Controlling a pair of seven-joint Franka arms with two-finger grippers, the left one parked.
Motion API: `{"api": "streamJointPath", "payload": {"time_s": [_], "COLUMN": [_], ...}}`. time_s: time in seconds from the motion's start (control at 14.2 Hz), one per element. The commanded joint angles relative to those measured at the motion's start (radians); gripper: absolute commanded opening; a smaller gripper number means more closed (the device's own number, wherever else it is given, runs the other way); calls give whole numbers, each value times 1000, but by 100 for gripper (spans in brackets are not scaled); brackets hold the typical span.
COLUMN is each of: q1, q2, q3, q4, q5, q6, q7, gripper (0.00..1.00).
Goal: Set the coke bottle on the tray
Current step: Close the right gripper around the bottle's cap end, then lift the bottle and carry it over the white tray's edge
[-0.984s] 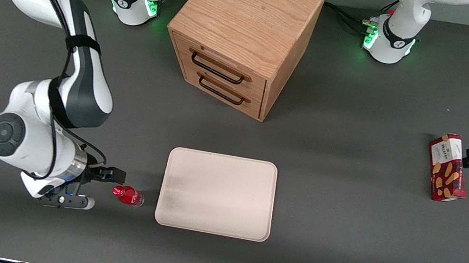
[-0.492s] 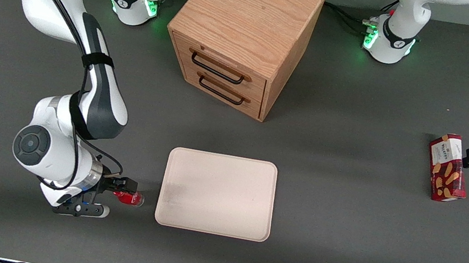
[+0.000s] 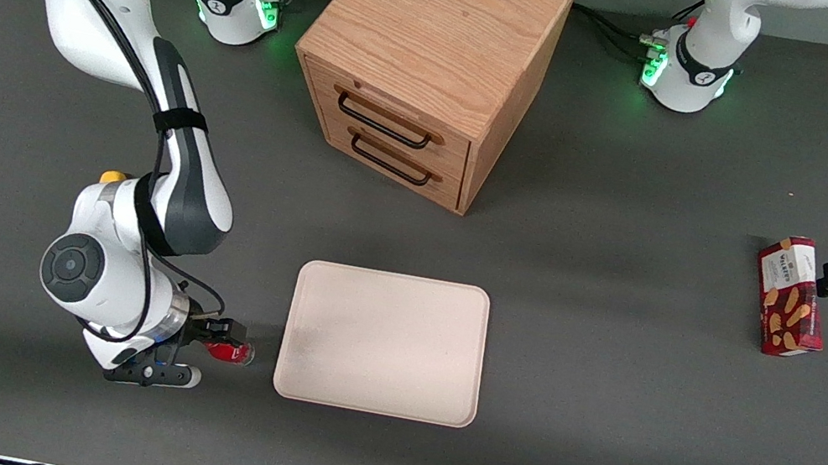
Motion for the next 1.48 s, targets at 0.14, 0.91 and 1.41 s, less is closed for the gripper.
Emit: {"api": "streamJointPath", "payload": {"time_s": [0.14,0.91,1.41], "q1": [-1,-6,-7], "q2": [3,-160,-346], "q3": [7,10,57], "q4": [6,16,71], "q5": [-21,-105,-101], "q6": [8,-185,-495], "q7": [10,-45,-50], "gripper": [27,0,0]}}
